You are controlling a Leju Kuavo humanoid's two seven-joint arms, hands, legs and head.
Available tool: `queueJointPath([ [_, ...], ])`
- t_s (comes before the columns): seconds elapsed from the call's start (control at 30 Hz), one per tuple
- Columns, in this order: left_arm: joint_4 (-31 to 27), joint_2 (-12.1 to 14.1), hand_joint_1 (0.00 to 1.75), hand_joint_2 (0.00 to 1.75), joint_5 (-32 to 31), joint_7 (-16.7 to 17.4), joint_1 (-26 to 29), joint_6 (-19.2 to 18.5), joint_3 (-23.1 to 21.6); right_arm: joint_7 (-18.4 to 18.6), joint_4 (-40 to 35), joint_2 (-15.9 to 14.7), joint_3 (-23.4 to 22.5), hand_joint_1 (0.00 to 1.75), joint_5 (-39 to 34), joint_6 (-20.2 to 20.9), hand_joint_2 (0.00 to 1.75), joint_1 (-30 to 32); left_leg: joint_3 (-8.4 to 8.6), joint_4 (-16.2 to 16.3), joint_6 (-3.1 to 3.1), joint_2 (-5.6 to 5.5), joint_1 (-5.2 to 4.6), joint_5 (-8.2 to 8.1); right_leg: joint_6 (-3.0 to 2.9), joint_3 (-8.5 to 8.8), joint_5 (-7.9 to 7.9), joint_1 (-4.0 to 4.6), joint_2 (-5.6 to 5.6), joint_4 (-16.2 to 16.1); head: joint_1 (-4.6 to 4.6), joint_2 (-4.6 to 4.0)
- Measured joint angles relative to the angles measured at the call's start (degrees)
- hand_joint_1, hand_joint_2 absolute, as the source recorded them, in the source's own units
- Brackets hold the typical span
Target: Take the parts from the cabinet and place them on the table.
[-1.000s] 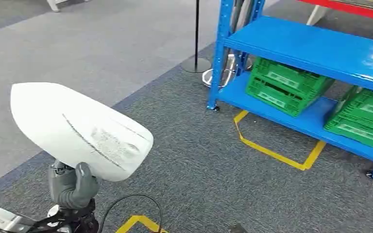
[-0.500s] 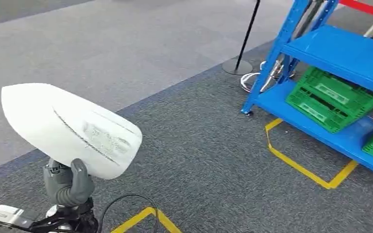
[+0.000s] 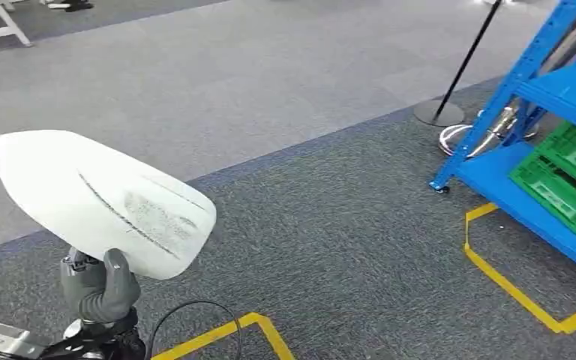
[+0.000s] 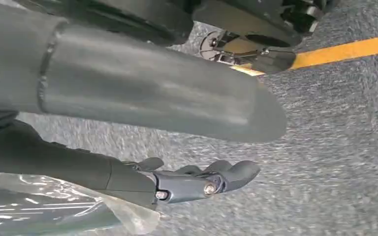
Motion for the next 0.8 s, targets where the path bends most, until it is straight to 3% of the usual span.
queueJointPath([
  [0.03,0.0,0.0,1.75,1.75,0.0,0.0,0.0,0.0,0.1,0.0,0.0,0.0,0.0,0.00,0.0,0.0,0.00,-0.1,0.06,0.1,-0.22,0.08,0.19,0.63,0.04,0.05,-0.07,0.00,-0.94,0.0,0.00,0.00],
  [0.07,0.0,0.0,1.75,1.75,0.0,0.0,0.0,-0.3,0.1,-0.6,0.0,0.0,0.0,0.00,0.1,-0.1,0.00,-0.3,1.21,-1.8,-0.36,0.21,0.37,2.28,0.08,0.13,-0.17,0.00,-1.70,0.0,-0.02,0.00],
  [0.1,0.0,0.0,1.75,1.75,-0.2,0.0,-0.1,-0.7,0.1,-1.8,0.0,0.0,0.3,0.00,0.6,-0.2,0.00,-0.6,3.65,-6.5,-0.43,0.71,0.50,5.03,0.17,0.31,-0.30,-0.01,-2.50,0.0,0.00,0.00],
  [0.13,0.0,0.0,1.75,1.75,-0.5,0.0,-0.2,-0.7,0.0,-2.3,0.0,0.2,0.6,0.00,1.0,-0.2,0.00,-1.2,6.36,-11.7,-0.43,2.10,0.52,7.52,0.33,0.53,-0.50,-0.01,-3.09,0.1,-0.02,0.00],
  [0.17,0.0,0.0,1.75,1.75,-0.6,0.0,-0.4,-0.7,-0.2,-2.5,0.0,0.3,0.9,0.00,1.2,-0.2,0.00,-2.0,8.31,-15.7,-0.27,5.59,0.24,7.93,0.61,0.69,-0.67,0.17,-3.49,0.1,0.00,0.00],
  [0.2,0.0,0.0,1.75,1.75,-0.6,0.0,-0.8,-0.4,-0.4,-2.5,0.0,0.6,1.2,0.00,1.6,-0.1,0.00,-2.8,8.57,-16.7,0.14,6.77,-0.57,7.64,0.92,0.47,-0.86,0.65,-3.98,0.5,-0.15,0.00],
  [0.23,0.0,0.0,1.75,1.75,-0.7,0.0,-1.0,-0.2,-0.4,-2.4,0.0,0.6,1.4,0.00,1.7,0.0,0.00,-3.2,8.36,-16.7,0.83,6.42,-0.38,7.39,1.09,0.33,-0.90,0.73,-4.33,0.5,-0.07,0.00],
  [0.33,-0.7,0.0,1.75,1.75,-1.2,0.0,-0.9,1.4,-0.4,0.0,0.0,1.1,2.3,0.00,2.3,1.4,0.00,-4.2,8.17,-16.9,2.03,4.02,-0.49,7.53,2.00,1.01,-1.55,0.52,-6.47,0.5,0.00,0.00],
  [0.37,-1.3,0.0,1.75,1.75,-1.4,0.0,-0.9,2.4,-0.4,1.5,0.0,1.1,2.5,0.00,2.7,1.9,0.00,-4.1,8.24,-17.0,2.41,3.44,-0.22,7.69,2.43,0.35,-2.69,0.30,-3.18,1.5,0.26,0.00],
  [0.4,-1.8,0.0,1.75,1.75,-1.7,0.0,-0.9,3.2,-0.5,2.7,0.0,1.1,2.7,0.00,3.0,2.4,0.00,-3.7,8.16,-17.0,2.83,2.71,-0.18,7.74,2.42,-1.01,-4.58,0.13,-0.58,4.6,0.35,0.00],
  [0.47,-2.7,0.0,1.75,1.75,-1.8,0.0,-0.7,5.4,-0.5,5.5,0.0,1.1,3.2,0.00,3.6,3.4,0.00,-2.3,8.05,-17.0,3.21,1.13,-0.27,7.75,2.39,-5.75,-8.93,0.10,0.96,14.4,0.37,0.00],
  [0.5,-3.1,0.0,1.75,1.75,-1.8,0.0,-0.4,6.1,-0.5,6.8,0.0,1.0,3.3,0.00,4.0,3.8,0.00,-1.6,8.07,-17.0,3.26,0.27,-0.37,7.77,2.36,-7.80,-10.03,0.13,1.12,18.2,0.37,0.00],
  [0.53,-3.5,0.0,1.75,1.75,-1.8,0.0,0.0,6.6,-0.4,8.0,0.0,1.0,3.4,0.00,4.2,4.2,0.00,-0.9,8.10,-17.0,3.28,-0.62,-0.42,7.78,2.29,-8.96,-9.70,0.13,1.16,19.7,0.33,0.00],
  [0.57,-3.9,0.0,1.75,1.75,-1.6,0.0,0.3,6.6,-0.4,8.8,0.0,0.9,3.4,0.00,4.5,4.4,0.00,-0.4,8.14,-17.0,3.27,-1.50,-0.44,7.78,2.14,-8.75,-7.99,0.13,1.20,18.4,0.35,0.00],
  [0.63,-4.4,0.0,1.75,1.75,-0.6,0.0,0.7,5.8,-0.2,9.3,0.0,0.7,3.4,0.00,4.5,4.5,0.00,-0.2,8.24,-16.9,3.26,-3.19,-0.42,7.79,1.78,-5.36,-2.26,0.08,2.15,9.8,0.35,0.00],
  [0.67,-4.5,0.0,1.75,1.75,-0.4,0.0,0.7,5.3,-0.1,9.3,0.0,0.6,3.4,0.00,4.4,4.4,0.00,-0.2,8.21,-16.8,3.21,-3.84,-0.35,7.79,1.60,-3.41,0.15,-0.03,4.26,5.0,0.35,0.00],
  [0.7,-4.7,0.0,1.75,1.75,0.1,0.0,0.8,4.2,0.1,9.3,0.0,0.5,3.4,0.00,4.1,4.4,0.00,-0.2,7.96,-16.5,2.91,-4.41,-0.68,7.69,1.39,-2.53,-0.01,-0.21,7.23,2.8,0.35,0.00],
  [0.73,-4.9,-0.1,1.75,1.75,0.5,0.0,0.9,2.9,0.3,9.0,0.0,0.4,3.4,0.00,3.8,4.2,0.00,-0.2,7.59,-16.3,2.59,-5.03,-0.58,7.76,1.43,-1.52,-0.70,-0.45,6.78,1.4,0.26,0.00],
  [0.8,-5.0,-0.5,1.75,1.75,0.6,0.0,1.3,0.4,1.1,8.2,0.0,0.4,3.4,0.00,3.0,3.8,0.00,-0.2,7.25,-16.7,1.82,-6.07,-0.17,8.26,1.21,-1.46,-0.53,-0.02,5.99,1.7,0.26,0.00],
])
